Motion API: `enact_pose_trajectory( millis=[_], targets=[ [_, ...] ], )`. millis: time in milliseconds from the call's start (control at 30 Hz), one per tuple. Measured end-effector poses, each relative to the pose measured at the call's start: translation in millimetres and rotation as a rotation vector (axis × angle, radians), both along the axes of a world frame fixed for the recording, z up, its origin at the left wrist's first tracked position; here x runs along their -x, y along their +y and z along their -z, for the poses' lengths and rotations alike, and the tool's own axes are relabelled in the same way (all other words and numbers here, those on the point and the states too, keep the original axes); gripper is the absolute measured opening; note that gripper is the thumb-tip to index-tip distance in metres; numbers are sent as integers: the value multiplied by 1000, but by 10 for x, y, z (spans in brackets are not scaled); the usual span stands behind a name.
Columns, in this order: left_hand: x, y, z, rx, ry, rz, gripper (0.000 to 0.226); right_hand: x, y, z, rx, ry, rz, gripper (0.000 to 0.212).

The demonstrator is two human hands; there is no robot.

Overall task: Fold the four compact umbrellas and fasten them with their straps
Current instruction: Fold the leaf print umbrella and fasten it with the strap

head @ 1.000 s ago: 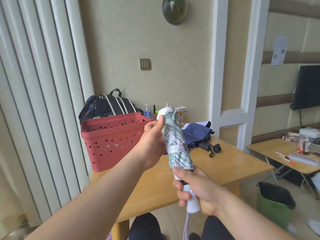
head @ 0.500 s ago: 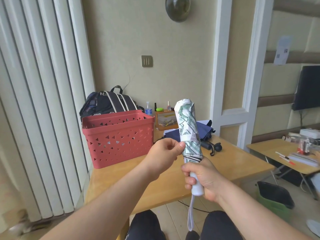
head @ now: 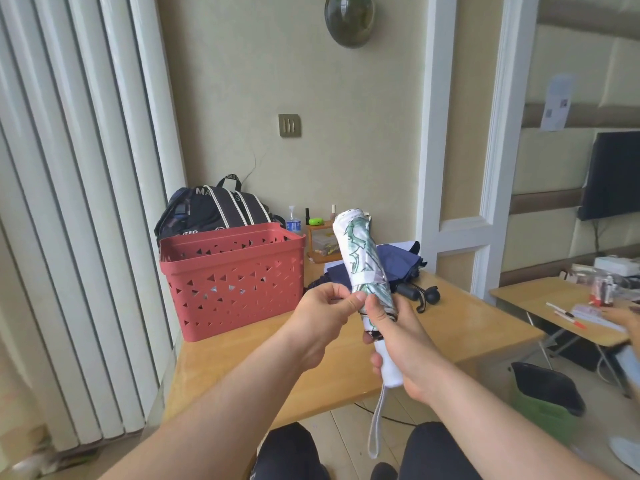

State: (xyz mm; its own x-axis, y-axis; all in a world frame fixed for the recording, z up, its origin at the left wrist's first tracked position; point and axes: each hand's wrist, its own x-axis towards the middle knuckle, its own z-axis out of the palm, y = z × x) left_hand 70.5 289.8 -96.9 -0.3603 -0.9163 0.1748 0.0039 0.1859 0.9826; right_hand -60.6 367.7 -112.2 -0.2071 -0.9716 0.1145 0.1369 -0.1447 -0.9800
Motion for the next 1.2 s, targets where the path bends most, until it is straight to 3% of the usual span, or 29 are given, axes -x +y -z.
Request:
enact_pose_trajectory(
  millis=[167,333,700,867,1000,1200],
  targets=[
    [-5,65,-25,-53,58,104,21,-53,5,-9,81,0,65,64],
    [20,169,-25,47,23,96,22,-19,-38,-59,65,-74,15,26],
    [-102,107,-225,75,-146,232,29,123,46,-40,93,-38,-108,38],
    [-143,25,-613,293,41,-29,45,87,60,67,122,46,-69,34],
    [-70,-13,-757,495,-53,-298,35,24,1,176,203,203,99,24],
    [-29,-39,-753,499,-50,-376,33,39,-47,227,230,412,260,48]
  ],
)
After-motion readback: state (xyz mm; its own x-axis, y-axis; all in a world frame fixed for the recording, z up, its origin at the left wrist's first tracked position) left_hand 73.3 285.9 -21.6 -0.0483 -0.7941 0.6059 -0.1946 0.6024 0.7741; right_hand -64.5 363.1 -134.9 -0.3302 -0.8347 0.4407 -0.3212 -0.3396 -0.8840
